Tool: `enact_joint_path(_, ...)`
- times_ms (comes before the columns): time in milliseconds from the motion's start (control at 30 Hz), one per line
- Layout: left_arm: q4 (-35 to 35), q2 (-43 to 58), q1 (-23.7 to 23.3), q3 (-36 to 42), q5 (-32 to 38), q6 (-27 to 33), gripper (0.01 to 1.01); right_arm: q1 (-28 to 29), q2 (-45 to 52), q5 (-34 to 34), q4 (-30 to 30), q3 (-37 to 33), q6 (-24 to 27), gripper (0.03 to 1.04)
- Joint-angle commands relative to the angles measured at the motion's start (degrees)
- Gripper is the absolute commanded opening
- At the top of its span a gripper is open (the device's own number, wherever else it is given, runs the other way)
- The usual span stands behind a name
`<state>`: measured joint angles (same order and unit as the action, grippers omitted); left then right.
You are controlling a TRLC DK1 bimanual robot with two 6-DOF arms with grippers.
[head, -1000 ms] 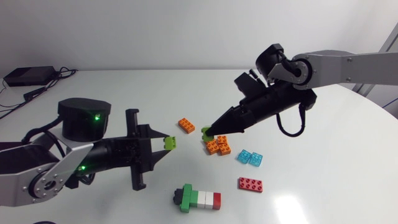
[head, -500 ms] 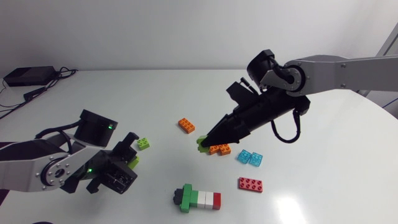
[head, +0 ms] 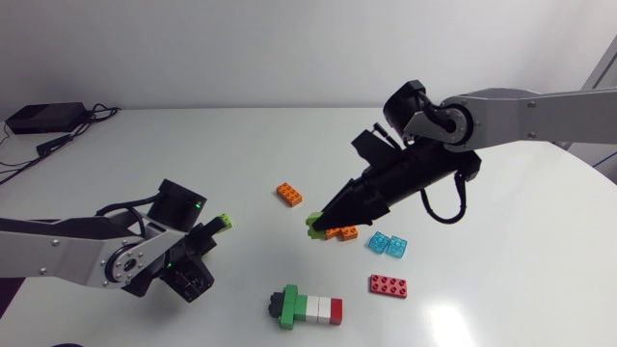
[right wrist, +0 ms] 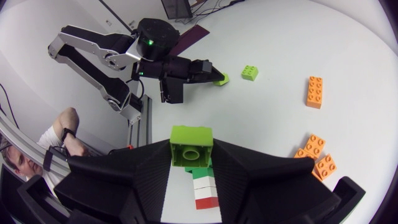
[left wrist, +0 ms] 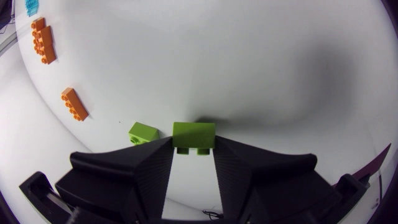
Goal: Separate the duplo bricks
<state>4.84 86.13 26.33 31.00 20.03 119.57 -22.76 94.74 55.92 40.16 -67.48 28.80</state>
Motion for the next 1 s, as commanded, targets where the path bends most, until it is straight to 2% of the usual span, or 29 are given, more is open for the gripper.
enact_joint_path(0,0.3,2.8,1.1,0.7,0.0,2.6,0.308,0.4,-0.5,0.2,0.4,1.8,1.5,0.22)
enact_joint_path(33,0.5,3.2,1.5,1.1,0.0,2.6,0.326,0.4,-0.5,0.2,0.4,1.8,1.6,0.22)
enact_joint_path(200,2.4,4.1,3.1,3.1,-1.0,0.1,0.823,0.6,0.0,0.2,0.4,1.3,1.9,0.22)
enact_joint_path(300,3.0,5.0,3.0,3.7,-1.8,-1.3,0.956,0.4,0.4,0.2,0.5,0.6,1.8,0.22)
enact_joint_path(367,3.1,5.1,2.8,4.1,-2.7,-2.0,0.972,0.3,0.8,0.2,0.6,0.0,1.8,0.22)
enact_joint_path(433,3.7,3.8,2.5,6.4,-6.9,-5.1,0.972,-0.1,1.2,0.2,0.6,-0.5,1.8,0.22)
enact_joint_path(633,5.7,-1.3,0.5,14.0,-25.0,-24.8,0.972,-0.2,2.8,1.9,0.4,-2.0,1.8,0.22)
enact_joint_path(767,4.2,-4.0,-0.3,12.7,-32.7,-34.1,0.972,-0.4,3.6,2.9,0.4,-3.4,1.5,0.22)
enact_joint_path(967,-11.9,-6.1,0.7,6.5,-36.8,-47.9,0.972,-2.2,5.5,3.9,-0.1,-4.9,0.7,0.22)
